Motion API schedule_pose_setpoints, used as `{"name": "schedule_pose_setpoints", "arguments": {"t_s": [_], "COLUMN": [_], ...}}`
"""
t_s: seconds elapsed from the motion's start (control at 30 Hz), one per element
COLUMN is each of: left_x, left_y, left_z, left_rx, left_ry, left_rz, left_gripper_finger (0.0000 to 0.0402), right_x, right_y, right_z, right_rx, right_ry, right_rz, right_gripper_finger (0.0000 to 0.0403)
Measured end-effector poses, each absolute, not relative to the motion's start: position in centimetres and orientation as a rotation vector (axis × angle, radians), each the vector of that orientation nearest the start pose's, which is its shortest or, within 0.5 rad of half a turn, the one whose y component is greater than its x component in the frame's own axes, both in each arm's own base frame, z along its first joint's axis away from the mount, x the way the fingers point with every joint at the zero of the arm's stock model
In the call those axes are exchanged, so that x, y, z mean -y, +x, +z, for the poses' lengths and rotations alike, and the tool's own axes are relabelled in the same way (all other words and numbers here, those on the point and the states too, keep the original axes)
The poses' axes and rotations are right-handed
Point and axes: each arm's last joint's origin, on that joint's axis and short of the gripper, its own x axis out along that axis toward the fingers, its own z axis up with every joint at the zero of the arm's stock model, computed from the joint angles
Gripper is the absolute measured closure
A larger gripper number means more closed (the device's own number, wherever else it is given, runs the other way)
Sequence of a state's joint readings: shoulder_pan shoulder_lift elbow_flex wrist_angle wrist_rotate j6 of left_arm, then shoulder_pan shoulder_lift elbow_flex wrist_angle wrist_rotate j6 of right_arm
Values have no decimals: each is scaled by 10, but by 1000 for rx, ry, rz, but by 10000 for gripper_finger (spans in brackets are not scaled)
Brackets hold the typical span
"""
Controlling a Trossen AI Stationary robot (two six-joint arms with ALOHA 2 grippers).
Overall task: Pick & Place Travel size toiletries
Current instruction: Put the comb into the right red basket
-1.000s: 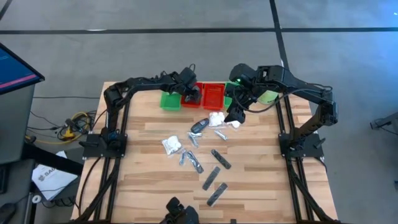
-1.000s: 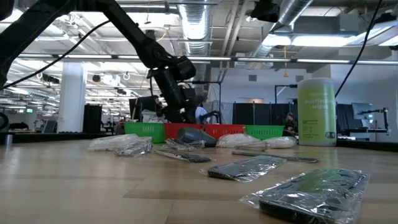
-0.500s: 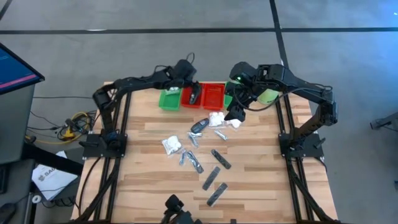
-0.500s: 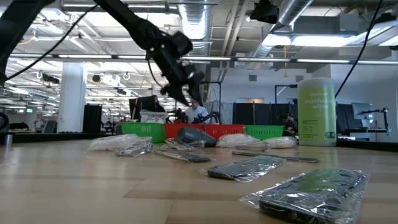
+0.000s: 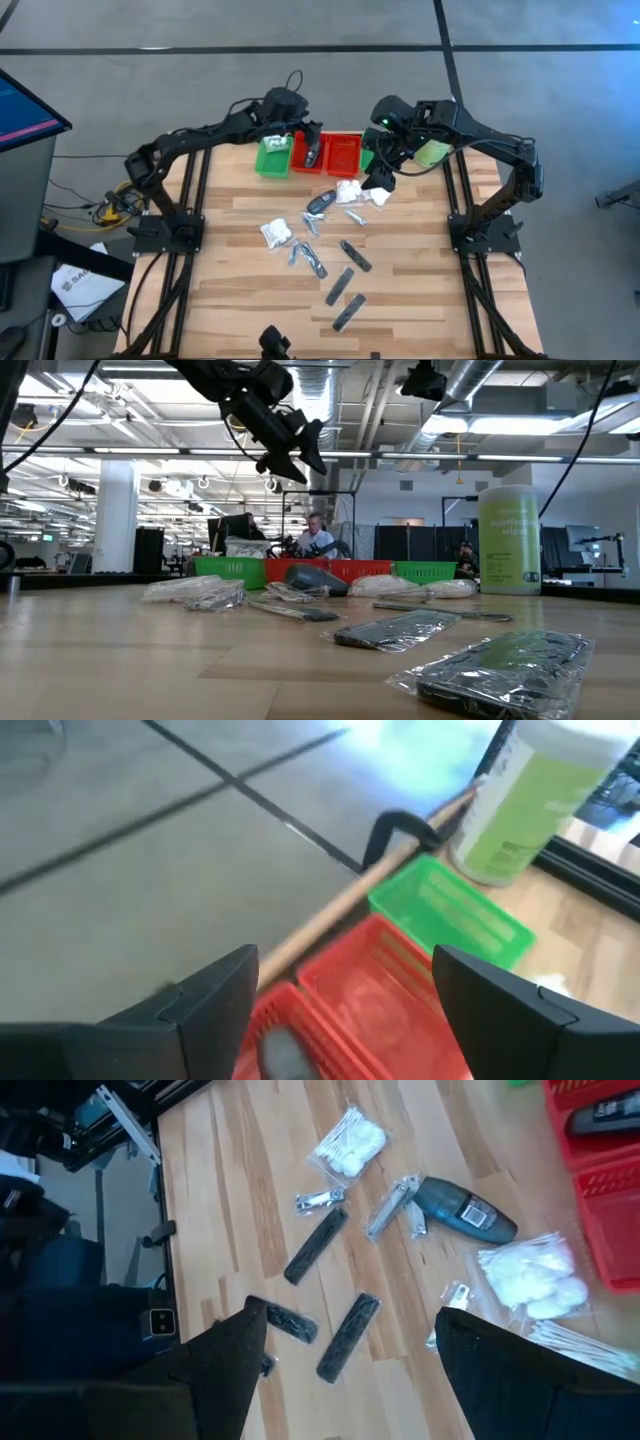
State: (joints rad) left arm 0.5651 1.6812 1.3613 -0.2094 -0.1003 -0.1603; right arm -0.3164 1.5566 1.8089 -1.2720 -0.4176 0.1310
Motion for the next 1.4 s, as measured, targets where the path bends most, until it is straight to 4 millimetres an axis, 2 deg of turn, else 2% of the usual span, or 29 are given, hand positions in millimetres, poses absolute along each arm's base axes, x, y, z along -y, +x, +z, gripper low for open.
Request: {"name": "schedule_pose_setpoints", "arguments": {"t_s": [0.2,0.43,0.6,0.77,0.97,1.07,1.2,1.4], "left_x": [-178,-118,-75,-42,-11,7,24,28], "left_y": [319,311,298,280,262,256,253,263], "left_z": [286,266,247,231,211,200,186,163], "left_rx": [-490,-557,-626,-680,-760,-817,-874,-942], "left_ry": [-374,-422,-438,-443,-461,-434,-295,-260], "left_rz": [569,447,359,282,174,87,11,2], "left_gripper_finger": [108,108,108,108,115,136,180,280], "right_x": [73,63,54,47,29,13,-12,-48], "right_y": [277,279,283,294,319,338,355,369], "right_z": [406,405,404,395,374,359,340,318], "right_rx": [-981,-995,-1008,-1049,-1138,-1160,-1215,-1275], "right_ry": [485,457,442,493,572,586,543,515], "right_rz": [44,83,113,103,20,19,30,-36], "right_gripper_finger": [122,122,122,122,122,122,123,158]}}
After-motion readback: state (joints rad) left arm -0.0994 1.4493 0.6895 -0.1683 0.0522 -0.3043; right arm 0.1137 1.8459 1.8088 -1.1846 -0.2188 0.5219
